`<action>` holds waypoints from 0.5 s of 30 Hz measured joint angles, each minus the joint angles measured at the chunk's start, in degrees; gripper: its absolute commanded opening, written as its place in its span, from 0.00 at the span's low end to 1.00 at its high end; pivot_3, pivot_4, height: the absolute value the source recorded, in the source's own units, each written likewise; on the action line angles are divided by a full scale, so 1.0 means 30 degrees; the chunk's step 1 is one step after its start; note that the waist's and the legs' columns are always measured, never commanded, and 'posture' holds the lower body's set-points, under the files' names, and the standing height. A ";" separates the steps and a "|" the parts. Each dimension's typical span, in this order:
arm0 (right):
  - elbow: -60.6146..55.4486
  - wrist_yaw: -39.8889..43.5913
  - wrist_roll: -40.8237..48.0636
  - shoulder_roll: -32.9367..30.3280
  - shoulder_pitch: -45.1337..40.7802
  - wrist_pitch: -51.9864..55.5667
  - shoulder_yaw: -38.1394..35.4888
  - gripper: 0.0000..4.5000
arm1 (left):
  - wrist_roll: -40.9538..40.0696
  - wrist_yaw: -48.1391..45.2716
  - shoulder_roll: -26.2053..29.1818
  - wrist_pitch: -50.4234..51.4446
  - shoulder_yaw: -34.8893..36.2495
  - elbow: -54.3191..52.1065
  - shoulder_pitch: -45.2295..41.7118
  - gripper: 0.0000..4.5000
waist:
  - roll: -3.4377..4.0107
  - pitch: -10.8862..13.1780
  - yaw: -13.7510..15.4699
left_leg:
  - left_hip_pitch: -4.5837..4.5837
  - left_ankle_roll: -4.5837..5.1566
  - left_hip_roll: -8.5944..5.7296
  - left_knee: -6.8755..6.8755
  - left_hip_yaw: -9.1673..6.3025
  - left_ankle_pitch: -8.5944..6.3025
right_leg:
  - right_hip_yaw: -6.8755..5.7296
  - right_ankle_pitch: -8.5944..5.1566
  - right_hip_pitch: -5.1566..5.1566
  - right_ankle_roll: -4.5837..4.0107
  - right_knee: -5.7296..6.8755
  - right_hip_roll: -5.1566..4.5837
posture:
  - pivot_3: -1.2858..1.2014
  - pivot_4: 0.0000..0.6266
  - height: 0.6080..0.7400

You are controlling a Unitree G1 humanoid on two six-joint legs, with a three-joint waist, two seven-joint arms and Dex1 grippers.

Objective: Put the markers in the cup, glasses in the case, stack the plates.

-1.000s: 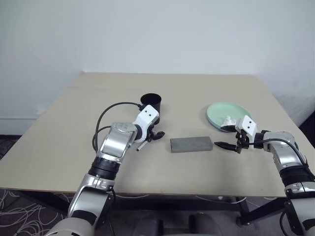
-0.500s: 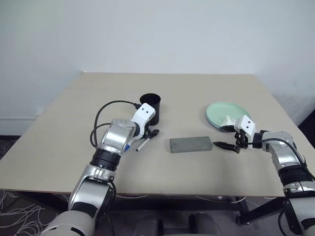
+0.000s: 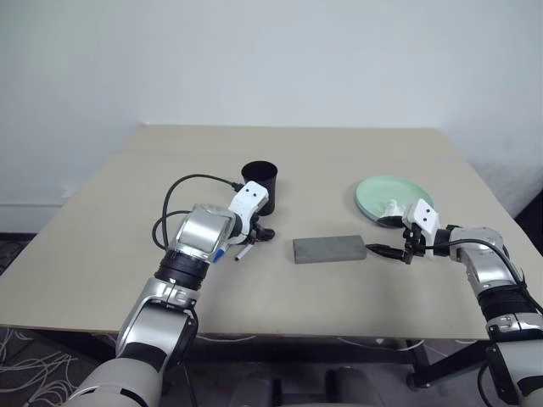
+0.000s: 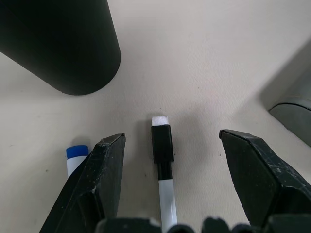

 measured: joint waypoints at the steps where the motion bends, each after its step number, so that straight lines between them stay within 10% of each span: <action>1: 0.0049 -0.0022 -0.0005 0.0006 -0.0001 -0.0053 0.0000 0.91 | 0.0000 0.0054 0.0001 0.0201 -0.0143 -0.0067 -0.0004 0.74 | 0.0000 0.0000 0.0000 | 0.0001 0.0000 0.0002 0.0000 0.0000 0.0000 | 0.0001 0.0000 0.0000 0.0000 0.0000 0.0000 | 0.52 0.00 0.94; 15: 0.0344 -0.0181 -0.0012 0.0164 -0.0008 -0.0217 0.0021 0.91 | -0.0615 0.1512 -0.0503 0.2521 -0.0303 -0.0385 0.0001 0.74 | 0.0000 0.0001 0.0001 | -0.0002 -0.0001 0.0006 -0.0004 -0.0008 -0.0001 | 0.0000 0.0000 0.0000 0.0000 -0.0002 0.0000 | 0.52 0.00 0.94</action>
